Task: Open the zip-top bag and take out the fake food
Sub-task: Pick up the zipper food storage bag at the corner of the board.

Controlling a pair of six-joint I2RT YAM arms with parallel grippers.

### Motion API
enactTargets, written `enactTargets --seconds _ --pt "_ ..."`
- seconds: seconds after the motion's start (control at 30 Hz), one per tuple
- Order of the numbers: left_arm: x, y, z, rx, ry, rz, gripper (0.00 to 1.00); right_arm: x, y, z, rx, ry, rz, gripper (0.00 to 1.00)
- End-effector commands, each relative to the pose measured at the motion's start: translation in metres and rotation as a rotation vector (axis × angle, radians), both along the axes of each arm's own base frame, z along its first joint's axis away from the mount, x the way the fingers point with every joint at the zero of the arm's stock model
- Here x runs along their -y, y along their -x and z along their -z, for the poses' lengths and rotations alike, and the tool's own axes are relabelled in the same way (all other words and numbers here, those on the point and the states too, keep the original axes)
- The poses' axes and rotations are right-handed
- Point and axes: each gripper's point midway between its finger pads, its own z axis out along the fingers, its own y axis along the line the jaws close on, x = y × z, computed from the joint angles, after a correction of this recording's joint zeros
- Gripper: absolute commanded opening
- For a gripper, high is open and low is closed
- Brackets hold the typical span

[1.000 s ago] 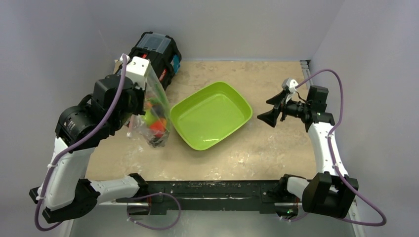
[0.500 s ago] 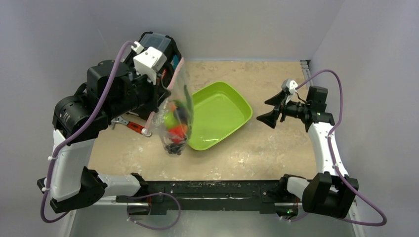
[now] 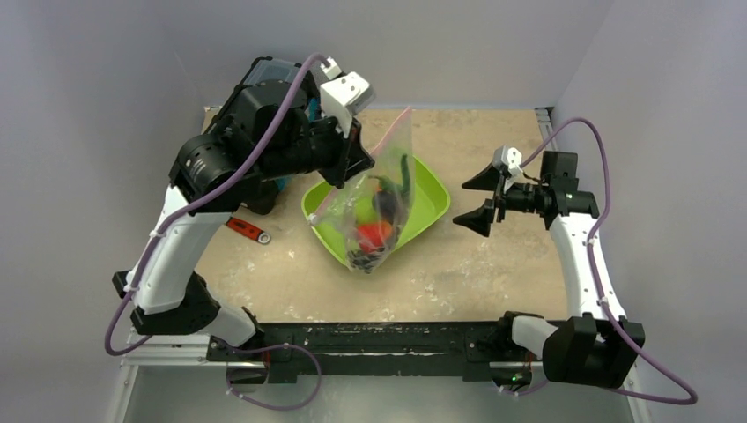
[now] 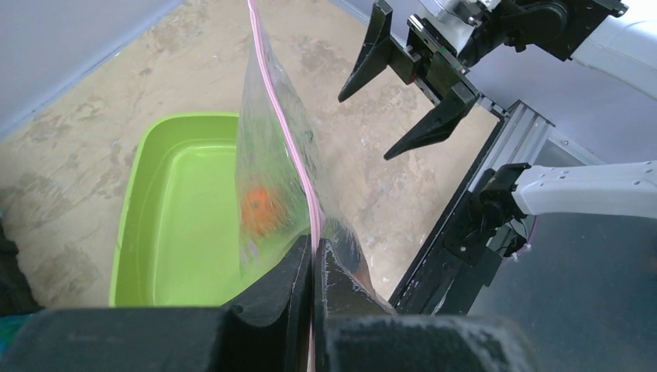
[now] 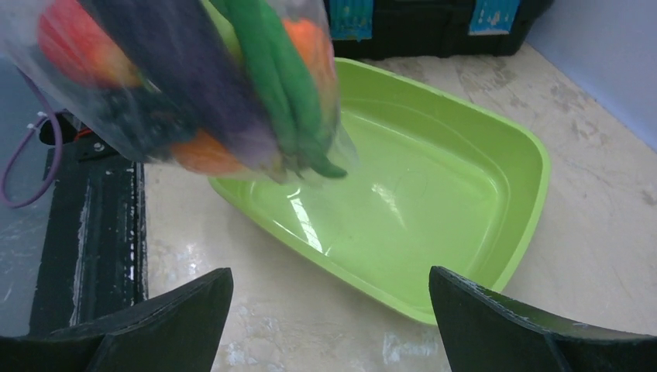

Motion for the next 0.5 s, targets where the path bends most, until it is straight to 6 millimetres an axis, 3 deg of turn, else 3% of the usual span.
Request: enactTargets --seconds 0.0,0.2,0.47 --pt "0.025 0.000 -0.042 0.072 0.145 0.065 0.00 -0.011 0.028 -0.025 0.085 -0.018 -0.134 0.99" --pt "0.053 -0.011 -0.032 0.047 0.147 0.105 0.00 -0.025 0.031 -0.040 0.130 -0.009 -0.229 0.99" --pt "0.075 -0.006 -0.025 0.007 0.154 0.175 0.00 -0.037 0.011 -0.089 0.215 -0.028 -0.273 0.99"
